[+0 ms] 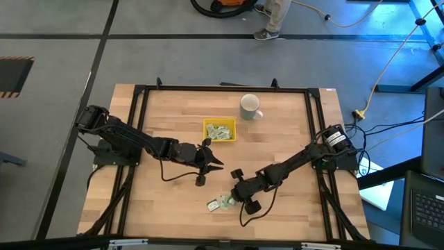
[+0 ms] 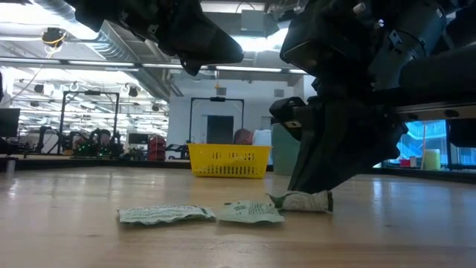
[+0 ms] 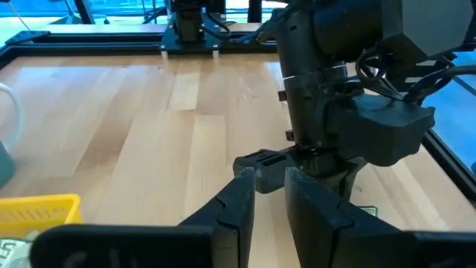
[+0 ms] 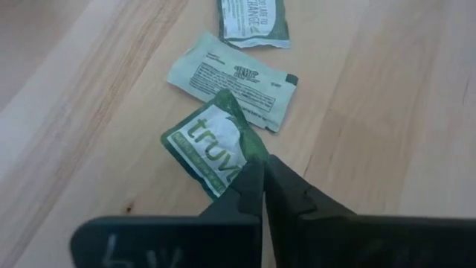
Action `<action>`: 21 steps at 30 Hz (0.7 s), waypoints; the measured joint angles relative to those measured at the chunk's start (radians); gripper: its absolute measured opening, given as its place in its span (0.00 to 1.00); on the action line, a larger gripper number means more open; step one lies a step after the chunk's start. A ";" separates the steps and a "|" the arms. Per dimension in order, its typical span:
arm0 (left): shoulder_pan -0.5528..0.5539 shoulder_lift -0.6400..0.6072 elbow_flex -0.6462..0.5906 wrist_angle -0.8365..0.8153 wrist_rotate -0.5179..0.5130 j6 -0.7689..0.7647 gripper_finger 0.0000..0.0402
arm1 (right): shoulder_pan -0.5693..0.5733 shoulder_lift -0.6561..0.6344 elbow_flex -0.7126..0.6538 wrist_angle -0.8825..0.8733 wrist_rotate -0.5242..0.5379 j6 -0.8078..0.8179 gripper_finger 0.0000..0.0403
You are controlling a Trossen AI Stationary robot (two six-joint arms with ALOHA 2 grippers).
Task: Pick and place Stevia / Truvia into bins
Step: Put the right truvia tea packet into the yellow bin
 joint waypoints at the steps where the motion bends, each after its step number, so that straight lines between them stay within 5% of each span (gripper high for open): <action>1: 0.000 0.000 0.000 0.000 0.000 0.000 0.17 | 0.000 0.000 0.000 -0.001 0.000 0.009 0.01; 11: 0.000 0.000 0.000 0.000 0.000 0.000 0.17 | -0.002 -0.057 -0.006 -0.057 0.012 -0.022 0.00; 21: -0.001 0.000 0.000 -0.001 0.006 -0.008 0.17 | -0.105 -0.250 -0.003 -0.145 0.242 -0.170 0.00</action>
